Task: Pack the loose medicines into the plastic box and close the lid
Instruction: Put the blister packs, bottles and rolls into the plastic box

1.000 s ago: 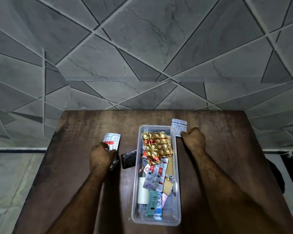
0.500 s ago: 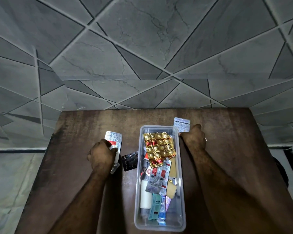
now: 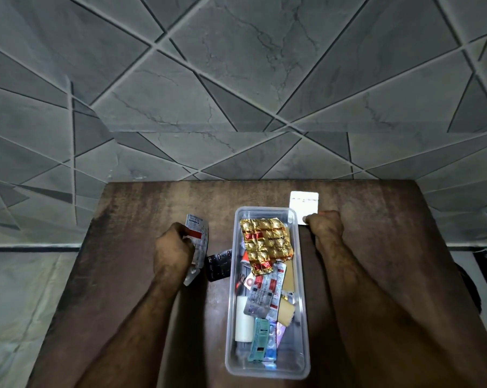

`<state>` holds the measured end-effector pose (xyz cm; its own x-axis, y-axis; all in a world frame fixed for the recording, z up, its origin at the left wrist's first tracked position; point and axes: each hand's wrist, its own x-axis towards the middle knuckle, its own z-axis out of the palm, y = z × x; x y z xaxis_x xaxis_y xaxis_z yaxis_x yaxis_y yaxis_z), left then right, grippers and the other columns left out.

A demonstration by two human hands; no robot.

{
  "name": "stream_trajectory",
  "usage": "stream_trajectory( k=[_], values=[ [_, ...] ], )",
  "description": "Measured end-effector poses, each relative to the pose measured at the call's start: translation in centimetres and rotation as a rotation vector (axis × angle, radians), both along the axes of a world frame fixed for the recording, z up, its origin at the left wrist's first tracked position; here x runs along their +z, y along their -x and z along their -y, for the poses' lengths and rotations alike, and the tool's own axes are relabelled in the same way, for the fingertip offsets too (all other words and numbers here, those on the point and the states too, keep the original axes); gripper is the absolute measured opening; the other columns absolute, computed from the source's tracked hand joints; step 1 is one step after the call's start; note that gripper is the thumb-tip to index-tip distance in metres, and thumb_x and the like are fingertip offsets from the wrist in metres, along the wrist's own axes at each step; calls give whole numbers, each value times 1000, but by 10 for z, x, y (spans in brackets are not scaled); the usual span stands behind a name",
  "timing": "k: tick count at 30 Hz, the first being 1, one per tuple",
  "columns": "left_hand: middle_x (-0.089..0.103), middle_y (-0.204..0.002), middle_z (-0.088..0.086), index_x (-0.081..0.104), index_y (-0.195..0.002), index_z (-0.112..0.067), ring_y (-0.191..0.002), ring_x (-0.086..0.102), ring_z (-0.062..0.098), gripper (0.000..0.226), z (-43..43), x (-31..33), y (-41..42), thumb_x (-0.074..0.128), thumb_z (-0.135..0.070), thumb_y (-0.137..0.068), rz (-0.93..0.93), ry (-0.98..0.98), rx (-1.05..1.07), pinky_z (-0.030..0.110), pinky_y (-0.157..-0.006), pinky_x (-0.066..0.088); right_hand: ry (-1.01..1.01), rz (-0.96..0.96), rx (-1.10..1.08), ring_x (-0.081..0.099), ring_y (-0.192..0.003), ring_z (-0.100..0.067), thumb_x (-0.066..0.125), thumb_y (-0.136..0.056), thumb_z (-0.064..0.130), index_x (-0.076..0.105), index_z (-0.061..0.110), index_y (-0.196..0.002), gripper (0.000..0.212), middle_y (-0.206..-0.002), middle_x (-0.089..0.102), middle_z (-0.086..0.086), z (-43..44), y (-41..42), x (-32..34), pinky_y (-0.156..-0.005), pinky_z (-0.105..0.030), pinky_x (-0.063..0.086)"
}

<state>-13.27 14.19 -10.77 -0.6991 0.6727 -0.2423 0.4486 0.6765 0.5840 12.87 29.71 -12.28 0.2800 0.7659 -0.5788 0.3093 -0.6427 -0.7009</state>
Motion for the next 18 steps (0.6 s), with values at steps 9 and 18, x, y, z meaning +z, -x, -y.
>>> stream_trajectory(
  k=[9,18],
  values=[
    [72,-93,5,63,-105,-17,-87,70,25,27,20,19,9,71,-7,-81,179,-197,135,38,-80,57,-172,-197,-153,58,-53,-13,71,-80,8,65,13,-90,12,-71,69,-7,28,-34,31,-52,-27,49],
    [74,-69,0,64,-90,-12,-62,70,13,26,58,57,-31,63,13,-83,762,-407,131,26,-56,57,-214,-485,-129,62,-55,-11,70,-81,2,62,11,-85,13,-71,71,-2,107,-39,71,-52,-22,50]
  ],
)
